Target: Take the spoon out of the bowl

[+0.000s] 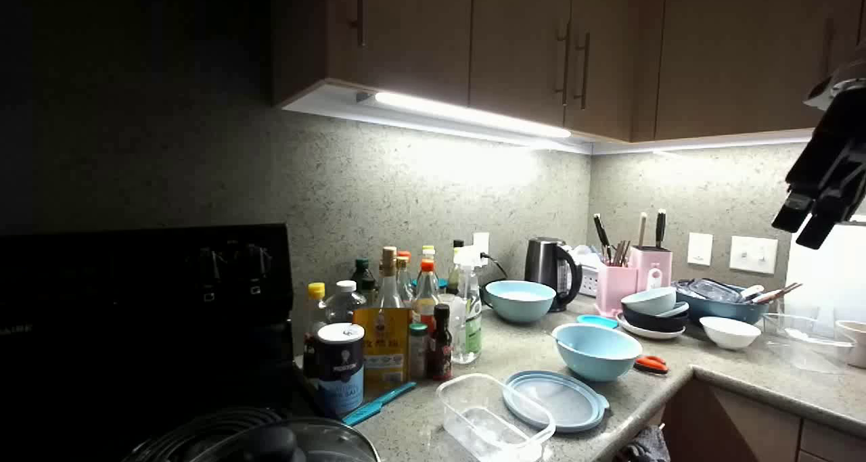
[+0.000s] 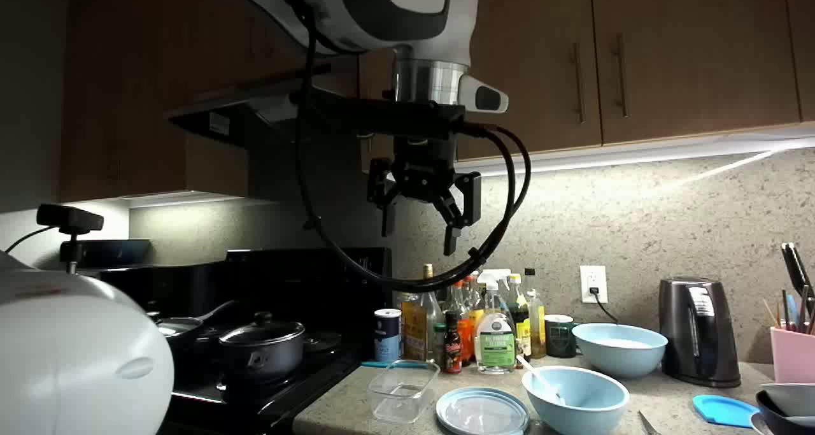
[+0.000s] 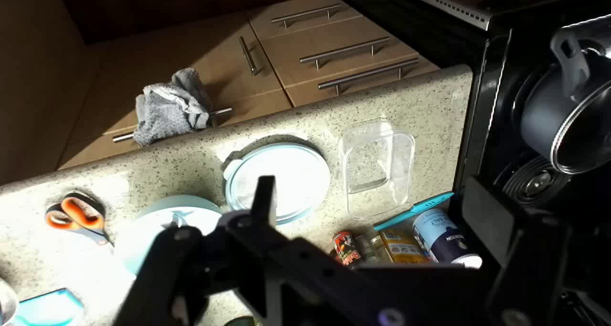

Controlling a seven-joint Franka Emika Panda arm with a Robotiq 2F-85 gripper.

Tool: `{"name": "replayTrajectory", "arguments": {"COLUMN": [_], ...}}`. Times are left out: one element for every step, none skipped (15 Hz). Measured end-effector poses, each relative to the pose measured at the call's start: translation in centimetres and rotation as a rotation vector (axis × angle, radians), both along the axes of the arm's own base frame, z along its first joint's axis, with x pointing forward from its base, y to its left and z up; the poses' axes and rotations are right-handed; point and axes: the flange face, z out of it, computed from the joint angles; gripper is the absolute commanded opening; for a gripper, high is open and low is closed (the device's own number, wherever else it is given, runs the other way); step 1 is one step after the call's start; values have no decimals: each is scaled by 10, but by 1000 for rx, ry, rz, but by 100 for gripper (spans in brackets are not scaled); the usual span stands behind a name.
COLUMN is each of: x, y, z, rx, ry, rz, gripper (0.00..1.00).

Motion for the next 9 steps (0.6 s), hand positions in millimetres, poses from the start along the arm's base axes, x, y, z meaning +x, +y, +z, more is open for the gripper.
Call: {"name": "replayTrajectory", "arguments": {"x": [0, 0, 0, 0, 0, 0, 1, 3, 7], "y": [0, 0, 0, 0, 0, 0, -1, -2, -5], "z": [0, 0, 0, 0, 0, 0, -1, -2, -5], "rx": [0, 0, 0, 0, 0, 0, -1, 0, 2], "ry": [0, 0, 0, 0, 0, 1, 1, 1, 2], "rz": [0, 0, 0, 0, -1, -1, -3, -7, -19], "gripper": [100, 100, 100, 100, 100, 100, 100, 100, 100]}}
